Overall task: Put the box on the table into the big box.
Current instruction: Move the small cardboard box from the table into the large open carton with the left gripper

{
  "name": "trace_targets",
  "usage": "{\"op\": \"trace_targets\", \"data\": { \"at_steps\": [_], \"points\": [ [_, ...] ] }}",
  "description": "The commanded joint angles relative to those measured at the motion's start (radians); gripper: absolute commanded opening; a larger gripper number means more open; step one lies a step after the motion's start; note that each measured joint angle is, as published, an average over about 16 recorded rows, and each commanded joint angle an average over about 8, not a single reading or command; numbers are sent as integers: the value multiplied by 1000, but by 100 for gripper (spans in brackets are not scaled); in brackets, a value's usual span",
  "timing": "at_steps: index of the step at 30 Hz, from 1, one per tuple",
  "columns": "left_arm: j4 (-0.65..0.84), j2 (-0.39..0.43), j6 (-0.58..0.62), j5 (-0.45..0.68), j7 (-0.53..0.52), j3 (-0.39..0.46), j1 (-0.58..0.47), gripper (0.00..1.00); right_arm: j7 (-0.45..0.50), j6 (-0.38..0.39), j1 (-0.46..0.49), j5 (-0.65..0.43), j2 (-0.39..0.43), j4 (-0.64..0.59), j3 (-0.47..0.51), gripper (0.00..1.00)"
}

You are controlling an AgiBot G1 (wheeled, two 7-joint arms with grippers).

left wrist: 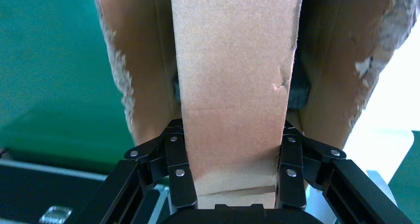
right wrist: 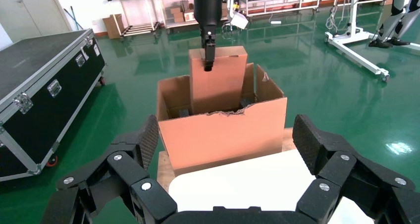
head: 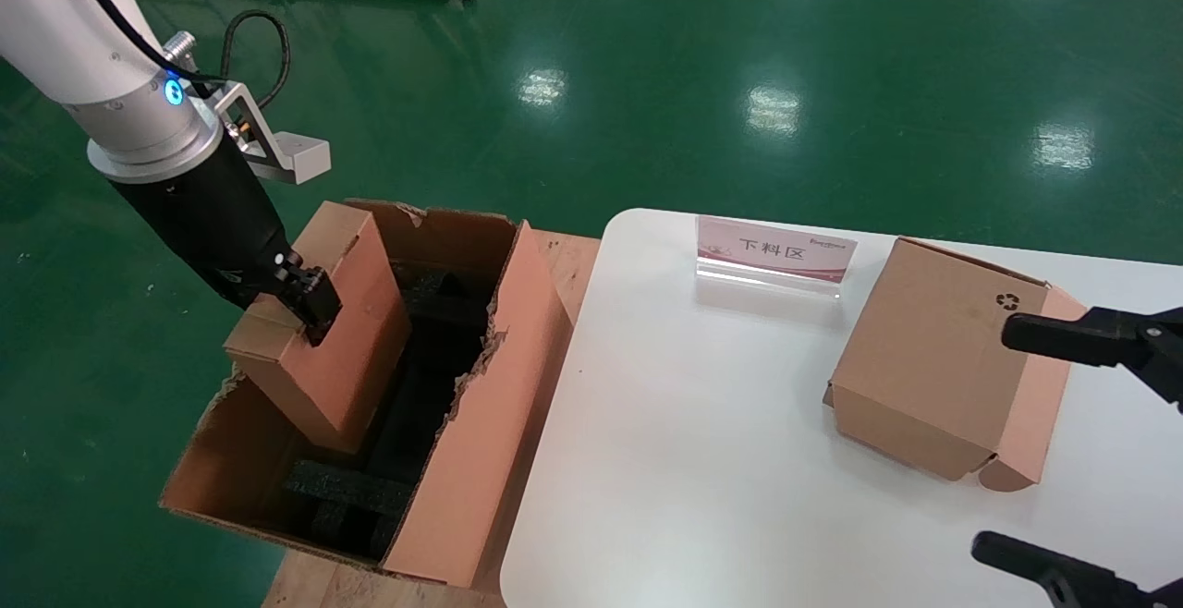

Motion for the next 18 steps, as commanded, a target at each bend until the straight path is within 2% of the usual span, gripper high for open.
{"op": "trace_targets", "data": {
  "at_steps": [1,18],
  "points": [
    [-1,-10,-22,0,5,-5,9,0,0,0,0,0,0,0,0,100],
    [-45,-70,-147,24,55,-20,56,0,0,0,0,0,0,0,0,100]
  ]
}}
